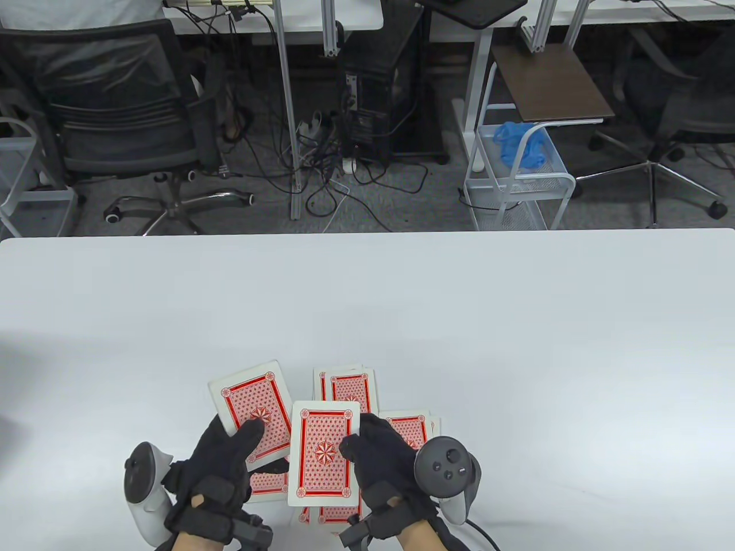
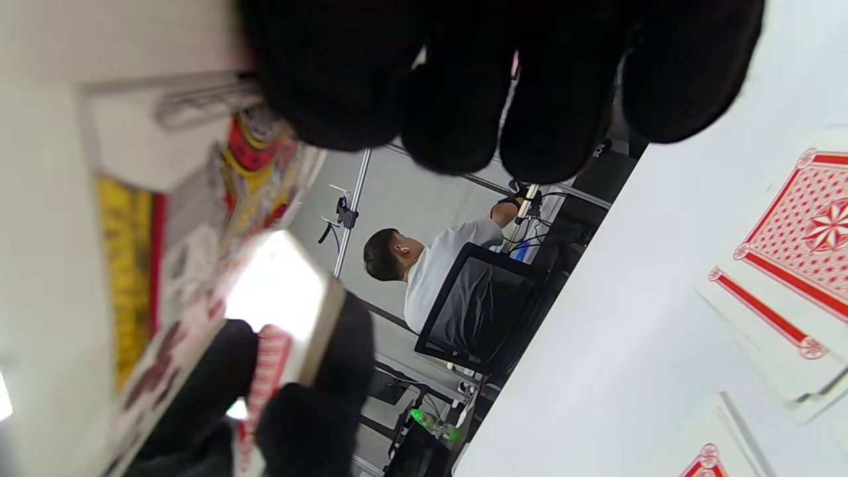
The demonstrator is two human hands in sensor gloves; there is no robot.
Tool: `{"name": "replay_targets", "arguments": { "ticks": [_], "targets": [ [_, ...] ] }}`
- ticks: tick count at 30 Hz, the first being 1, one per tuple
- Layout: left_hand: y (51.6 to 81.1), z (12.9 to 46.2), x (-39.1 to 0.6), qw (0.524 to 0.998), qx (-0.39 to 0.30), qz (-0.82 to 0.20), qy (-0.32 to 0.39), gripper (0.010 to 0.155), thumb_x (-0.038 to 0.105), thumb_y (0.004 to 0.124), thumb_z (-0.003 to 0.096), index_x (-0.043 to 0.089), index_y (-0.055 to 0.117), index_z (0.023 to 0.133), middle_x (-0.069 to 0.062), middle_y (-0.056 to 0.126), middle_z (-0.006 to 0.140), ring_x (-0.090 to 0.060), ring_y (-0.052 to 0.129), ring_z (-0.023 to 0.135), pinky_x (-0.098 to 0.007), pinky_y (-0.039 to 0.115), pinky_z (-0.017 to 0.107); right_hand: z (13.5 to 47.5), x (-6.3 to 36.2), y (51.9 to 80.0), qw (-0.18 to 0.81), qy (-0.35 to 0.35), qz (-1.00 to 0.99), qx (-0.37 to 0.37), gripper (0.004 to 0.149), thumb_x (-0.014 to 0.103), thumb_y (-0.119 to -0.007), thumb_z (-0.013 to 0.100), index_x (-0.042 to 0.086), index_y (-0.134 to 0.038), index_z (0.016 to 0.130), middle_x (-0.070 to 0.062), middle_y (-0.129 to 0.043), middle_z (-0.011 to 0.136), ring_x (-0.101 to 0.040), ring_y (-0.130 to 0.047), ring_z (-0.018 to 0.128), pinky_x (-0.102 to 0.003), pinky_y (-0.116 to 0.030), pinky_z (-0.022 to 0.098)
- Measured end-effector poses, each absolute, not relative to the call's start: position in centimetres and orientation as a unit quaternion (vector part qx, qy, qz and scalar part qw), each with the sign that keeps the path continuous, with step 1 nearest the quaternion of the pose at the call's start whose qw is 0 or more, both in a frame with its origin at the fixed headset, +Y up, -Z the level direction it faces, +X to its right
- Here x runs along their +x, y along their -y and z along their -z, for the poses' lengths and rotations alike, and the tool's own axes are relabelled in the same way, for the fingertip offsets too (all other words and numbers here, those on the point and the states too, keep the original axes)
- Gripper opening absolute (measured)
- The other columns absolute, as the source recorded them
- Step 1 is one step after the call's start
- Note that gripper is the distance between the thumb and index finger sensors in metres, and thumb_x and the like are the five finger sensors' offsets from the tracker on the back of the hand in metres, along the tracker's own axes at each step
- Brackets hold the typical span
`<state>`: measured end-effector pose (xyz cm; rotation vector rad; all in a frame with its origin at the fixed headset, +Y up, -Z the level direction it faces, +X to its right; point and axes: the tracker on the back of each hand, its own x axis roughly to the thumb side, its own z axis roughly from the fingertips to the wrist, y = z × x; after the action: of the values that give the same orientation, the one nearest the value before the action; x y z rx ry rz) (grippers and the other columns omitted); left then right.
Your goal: Four-player card dealing with fan arrangement
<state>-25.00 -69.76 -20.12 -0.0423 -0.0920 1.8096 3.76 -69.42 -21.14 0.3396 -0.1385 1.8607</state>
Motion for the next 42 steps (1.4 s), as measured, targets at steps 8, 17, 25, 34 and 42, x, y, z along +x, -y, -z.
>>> {"name": "replay_targets", "arguments": {
  "ticks": [8,17,25,34,42],
  "targets": [
    [68.9,19.7,-28.5,0.597,0.058,-0.800,0.009,0.050,0.037,0.084,0.0541,0.024,0.075,0.101,0.000,0.097,0.096,-0.034,0.110,0.073,-0.043,0.101,0.037,20.9,2.5,70.0,0.529,0.050,-0.837,0.132,0.037,0.034,-0.075,0.053,0.008,-0.096,0.039,-0.016,-0.094,0.075,-0.050,-0.087,0.074,-0.073,-0.069,0.055],
    [68.7,19.5,-29.9,0.591,0.087,-0.802,-0.004,0.050,0.037,0.085,0.0535,0.023,0.076,0.101,-0.001,0.098,0.095,-0.035,0.110,0.072,-0.043,0.100,0.036,21.2,0.6,71.0,0.386,-0.117,-0.900,0.167,0.039,0.034,-0.076,0.061,0.001,-0.094,0.070,-0.027,-0.077,0.094,-0.059,-0.070,0.086,-0.078,-0.057,0.060],
    [68.7,19.5,-29.8,0.597,0.084,-0.798,0.001,0.050,0.037,0.085,0.0536,0.023,0.076,0.101,-0.001,0.098,0.095,-0.035,0.110,0.072,-0.044,0.100,0.036,21.6,-2.5,72.4,0.333,-0.144,-0.917,0.165,0.040,0.030,-0.078,0.059,-0.001,-0.091,0.080,-0.030,-0.071,0.098,-0.061,-0.064,0.089,-0.080,-0.053,0.060],
    [68.4,19.2,-30.7,0.582,0.105,-0.807,-0.001,0.050,0.036,0.085,0.0533,0.023,0.076,0.100,-0.002,0.098,0.095,-0.035,0.111,0.071,-0.044,0.100,0.036,25.2,-8.2,73.6,0.258,-0.213,-0.932,0.139,0.041,0.030,-0.078,0.058,-0.002,-0.090,0.081,-0.032,-0.067,0.100,-0.063,-0.059,0.092,-0.081,-0.049,0.061],
    [68.2,19.1,-31.5,0.583,0.119,-0.804,-0.010,0.050,0.036,0.086,0.0527,0.023,0.077,0.100,-0.002,0.099,0.094,-0.036,0.111,0.070,-0.045,0.100,0.035,26.2,-11.9,75.9,-0.004,-0.124,-0.985,0.124,0.041,0.045,-0.086,0.054,0.006,-0.094,0.063,-0.025,-0.077,0.091,-0.058,-0.069,0.087,-0.080,-0.052,0.061]
  ]
}}
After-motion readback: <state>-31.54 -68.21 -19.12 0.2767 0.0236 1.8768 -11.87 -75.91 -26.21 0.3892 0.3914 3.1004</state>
